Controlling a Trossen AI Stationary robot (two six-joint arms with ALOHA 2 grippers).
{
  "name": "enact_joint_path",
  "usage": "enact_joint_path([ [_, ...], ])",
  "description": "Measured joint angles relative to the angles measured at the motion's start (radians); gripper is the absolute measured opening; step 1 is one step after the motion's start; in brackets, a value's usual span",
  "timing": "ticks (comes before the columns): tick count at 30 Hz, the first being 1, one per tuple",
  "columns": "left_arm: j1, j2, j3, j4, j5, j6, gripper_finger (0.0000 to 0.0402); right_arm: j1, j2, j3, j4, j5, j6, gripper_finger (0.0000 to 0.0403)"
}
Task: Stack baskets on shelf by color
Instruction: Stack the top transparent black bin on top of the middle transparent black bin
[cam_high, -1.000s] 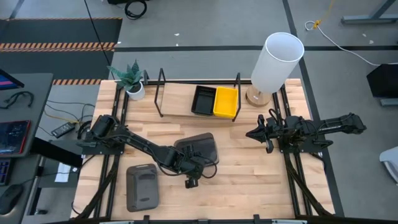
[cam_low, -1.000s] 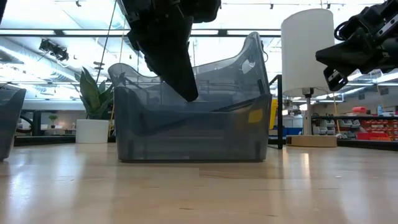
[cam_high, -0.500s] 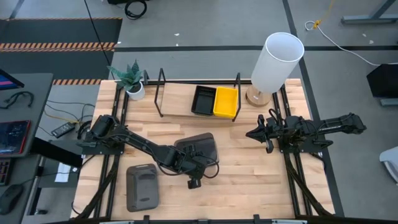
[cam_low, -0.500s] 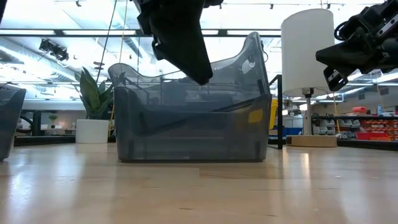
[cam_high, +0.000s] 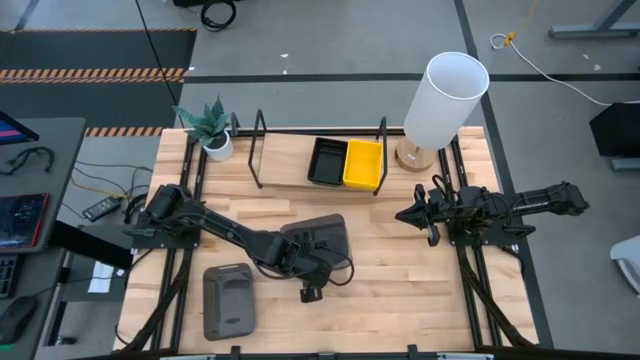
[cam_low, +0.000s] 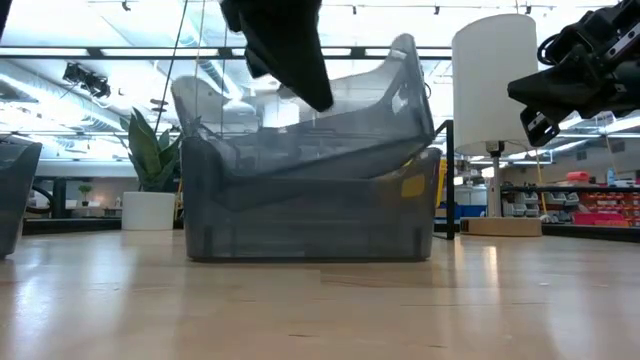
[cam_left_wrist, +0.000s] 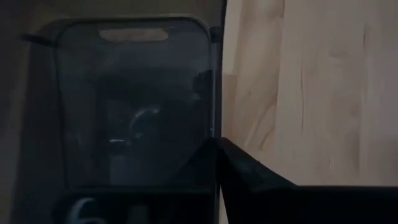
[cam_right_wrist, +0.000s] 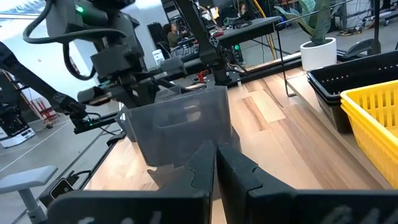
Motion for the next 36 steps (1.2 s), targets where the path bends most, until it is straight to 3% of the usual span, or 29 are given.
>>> enact_joint_path([
  [8,0.0,0.0,0.1,-0.15,0.007,-0.025,0.0009,0.0,0.0,0.0,0.0,0.0,0.0,0.0025],
  [12,0.0,0.0,0.1,-0.162,0.05,-0.029,0.0009,0.0,0.0,0.0,0.0,0.0,0.0,0.0025],
  [36,0.006,0.0,0.087,-0.206,0.059,-0.042,0.0011,0.0,0.0,0.0,0.0,0.0,0.0,0.0025],
])
